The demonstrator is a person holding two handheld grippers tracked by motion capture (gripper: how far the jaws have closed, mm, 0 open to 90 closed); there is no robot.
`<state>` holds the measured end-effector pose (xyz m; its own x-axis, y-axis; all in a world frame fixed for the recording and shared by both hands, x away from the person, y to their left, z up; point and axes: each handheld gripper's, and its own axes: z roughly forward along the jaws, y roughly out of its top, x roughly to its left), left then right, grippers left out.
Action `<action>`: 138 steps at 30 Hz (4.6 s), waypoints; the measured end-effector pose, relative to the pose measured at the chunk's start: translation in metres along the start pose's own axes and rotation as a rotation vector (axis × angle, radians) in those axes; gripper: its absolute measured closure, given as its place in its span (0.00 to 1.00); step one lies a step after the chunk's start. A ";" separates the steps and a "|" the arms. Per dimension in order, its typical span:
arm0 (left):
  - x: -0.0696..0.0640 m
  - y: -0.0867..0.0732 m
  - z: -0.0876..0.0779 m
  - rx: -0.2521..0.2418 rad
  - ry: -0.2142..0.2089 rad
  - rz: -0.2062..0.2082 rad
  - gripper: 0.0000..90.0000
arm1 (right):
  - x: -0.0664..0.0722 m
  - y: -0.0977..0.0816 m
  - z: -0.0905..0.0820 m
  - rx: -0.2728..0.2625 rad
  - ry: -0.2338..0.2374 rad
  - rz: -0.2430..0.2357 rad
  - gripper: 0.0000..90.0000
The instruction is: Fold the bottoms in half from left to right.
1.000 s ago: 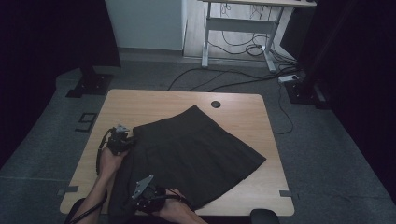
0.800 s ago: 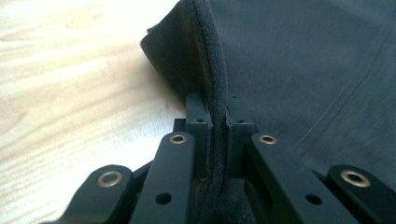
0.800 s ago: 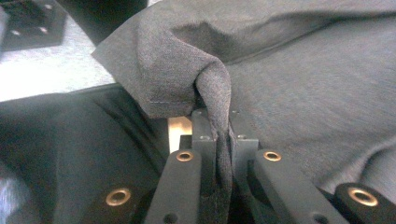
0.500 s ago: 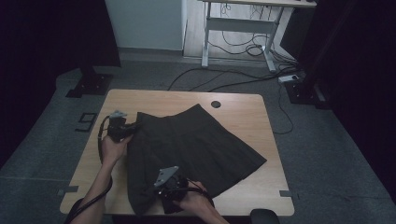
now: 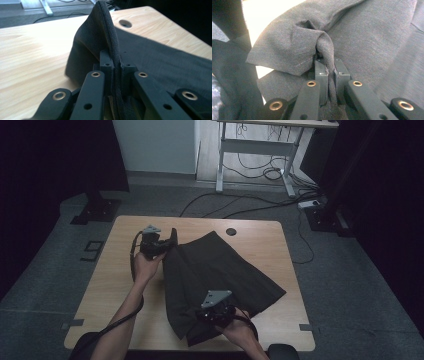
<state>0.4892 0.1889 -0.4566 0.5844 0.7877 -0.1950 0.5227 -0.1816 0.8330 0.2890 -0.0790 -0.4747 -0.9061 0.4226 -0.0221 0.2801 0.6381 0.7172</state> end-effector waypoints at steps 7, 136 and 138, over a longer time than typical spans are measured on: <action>-0.016 0.016 0.018 -0.024 -0.030 0.002 0.93 | -0.011 -0.009 -0.020 -0.016 -0.043 0.015 0.94; -0.100 -0.051 0.062 0.217 -0.085 0.274 0.00 | -0.169 -0.098 -0.115 0.030 -0.550 0.475 0.36; -0.112 -0.053 0.058 0.219 -0.106 0.298 0.00 | -0.173 -0.099 -0.104 0.054 -0.535 0.475 0.35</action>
<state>0.4321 0.0761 -0.5087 0.7857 0.6182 -0.0235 0.4340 -0.5237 0.7331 0.3852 -0.2826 -0.4692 -0.4064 0.9114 -0.0642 0.6338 0.3319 0.6987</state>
